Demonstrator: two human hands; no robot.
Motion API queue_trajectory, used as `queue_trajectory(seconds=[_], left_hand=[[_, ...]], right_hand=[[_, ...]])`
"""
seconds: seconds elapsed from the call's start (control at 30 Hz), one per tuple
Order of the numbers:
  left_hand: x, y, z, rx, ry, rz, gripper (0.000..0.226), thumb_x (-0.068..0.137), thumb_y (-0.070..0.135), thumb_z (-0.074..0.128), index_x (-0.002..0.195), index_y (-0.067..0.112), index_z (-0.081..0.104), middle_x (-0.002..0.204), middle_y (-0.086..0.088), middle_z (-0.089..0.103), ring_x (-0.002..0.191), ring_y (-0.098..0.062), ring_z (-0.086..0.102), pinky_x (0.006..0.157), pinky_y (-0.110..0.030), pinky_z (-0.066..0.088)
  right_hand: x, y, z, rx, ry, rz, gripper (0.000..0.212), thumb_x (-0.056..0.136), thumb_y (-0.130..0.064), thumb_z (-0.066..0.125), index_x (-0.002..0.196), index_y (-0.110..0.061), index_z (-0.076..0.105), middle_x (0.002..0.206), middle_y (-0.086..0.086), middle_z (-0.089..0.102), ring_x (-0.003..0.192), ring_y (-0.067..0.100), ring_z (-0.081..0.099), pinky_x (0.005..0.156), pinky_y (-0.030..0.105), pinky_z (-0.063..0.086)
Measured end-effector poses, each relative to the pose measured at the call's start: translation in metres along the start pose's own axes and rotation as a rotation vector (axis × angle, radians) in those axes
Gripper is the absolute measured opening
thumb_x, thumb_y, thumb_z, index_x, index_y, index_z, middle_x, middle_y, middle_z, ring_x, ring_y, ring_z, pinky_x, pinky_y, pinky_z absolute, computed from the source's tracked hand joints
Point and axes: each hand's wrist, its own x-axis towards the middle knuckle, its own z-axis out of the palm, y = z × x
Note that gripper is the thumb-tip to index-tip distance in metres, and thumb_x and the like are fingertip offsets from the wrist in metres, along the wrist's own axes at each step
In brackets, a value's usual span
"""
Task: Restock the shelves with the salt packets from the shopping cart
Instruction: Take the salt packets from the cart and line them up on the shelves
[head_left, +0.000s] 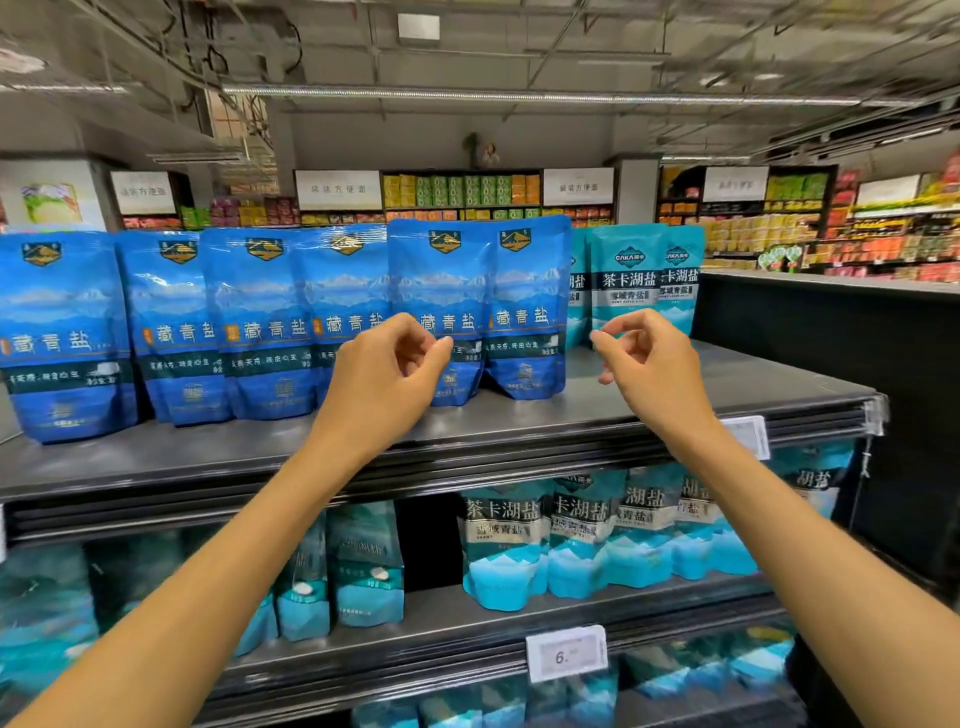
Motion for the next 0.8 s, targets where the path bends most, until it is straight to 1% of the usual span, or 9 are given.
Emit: queue_trajectory(seconds=[0.07,0.13,0.2,0.3,0.4,0.5,0.63,0.73,0.8], left_hand=[[-0.012,0.018,0.002,-0.189,-0.030,0.022,0.020,0.095,0.030,0.061,0.080,0.017,0.063,0.068,0.009,0.066,0.062,-0.007,0.060,0.058,-0.021,0.049],[-0.026,0.034,0.013,-0.356,-0.089,0.006,0.020,0.096,0.024,0.060,0.081,0.012,0.062,0.063,0.007,0.064,0.053,-0.003,0.055,0.051,-0.014,0.044],[-0.040,0.046,0.029,-0.461,-0.124,-0.025,0.020,0.096,0.019,0.061,0.080,0.008,0.061,0.061,0.005,0.062,0.049,0.001,0.051,0.048,-0.008,0.038],[-0.071,0.061,0.062,-0.596,-0.150,-0.067,0.019,0.097,0.014,0.059,0.081,0.003,0.060,0.061,0.001,0.061,0.047,0.002,0.049,0.048,-0.007,0.036],[-0.108,0.075,0.099,-0.744,-0.215,-0.132,0.017,0.097,0.010,0.057,0.081,0.005,0.059,0.062,-0.004,0.060,0.045,0.000,0.048,0.046,-0.009,0.036],[-0.148,0.091,0.140,-0.866,-0.365,-0.228,0.019,0.099,0.011,0.055,0.080,0.006,0.057,0.063,-0.007,0.058,0.043,-0.009,0.042,0.040,-0.016,0.034],[-0.211,0.126,0.202,-0.924,-0.632,-0.340,0.020,0.098,0.007,0.053,0.078,0.003,0.056,0.061,-0.007,0.058,0.040,-0.011,0.041,0.040,-0.019,0.035],[-0.261,0.155,0.246,-0.925,-0.866,-0.365,0.021,0.098,0.000,0.050,0.078,0.004,0.055,0.060,-0.009,0.056,0.039,-0.009,0.040,0.042,-0.019,0.033],[-0.299,0.172,0.279,-0.895,-1.042,-0.384,0.020,0.097,-0.004,0.048,0.080,0.003,0.056,0.055,-0.002,0.056,0.038,-0.002,0.042,0.043,-0.014,0.033]], right_hand=[[-0.018,-0.001,-0.013,0.109,0.009,-0.028,0.009,0.094,-0.019,0.065,0.092,-0.011,0.063,0.071,0.014,0.062,0.063,0.019,0.063,0.055,0.023,0.052],[-0.038,0.001,-0.027,0.176,0.024,-0.035,0.008,0.095,-0.014,0.065,0.091,-0.007,0.064,0.069,0.010,0.062,0.058,0.013,0.061,0.052,0.016,0.047],[-0.060,0.006,-0.039,0.205,0.035,-0.020,0.008,0.095,-0.011,0.063,0.094,-0.003,0.064,0.065,0.008,0.062,0.054,0.013,0.060,0.050,0.018,0.047],[-0.100,0.024,-0.061,0.193,0.081,-0.016,0.003,0.094,-0.004,0.062,0.093,-0.001,0.063,0.063,0.005,0.060,0.049,0.014,0.058,0.050,0.020,0.047],[-0.147,0.048,-0.092,0.186,0.162,0.048,0.006,0.093,-0.004,0.063,0.090,-0.009,0.063,0.063,0.000,0.060,0.049,0.016,0.058,0.050,0.021,0.047],[-0.201,0.073,-0.131,0.129,0.223,0.157,0.010,0.090,-0.008,0.070,0.085,-0.015,0.065,0.066,0.000,0.064,0.051,0.014,0.059,0.050,0.019,0.048],[-0.280,0.102,-0.185,0.010,0.360,0.343,0.012,0.084,-0.003,0.075,0.080,-0.005,0.064,0.062,-0.001,0.063,0.049,0.009,0.056,0.051,0.016,0.046],[-0.338,0.120,-0.221,-0.062,0.505,0.489,0.014,0.083,-0.005,0.076,0.078,-0.002,0.063,0.061,0.012,0.060,0.050,0.012,0.054,0.049,0.021,0.045],[-0.377,0.132,-0.245,-0.115,0.619,0.568,0.018,0.082,-0.005,0.077,0.074,-0.005,0.060,0.062,0.019,0.059,0.050,0.017,0.053,0.048,0.024,0.045]])
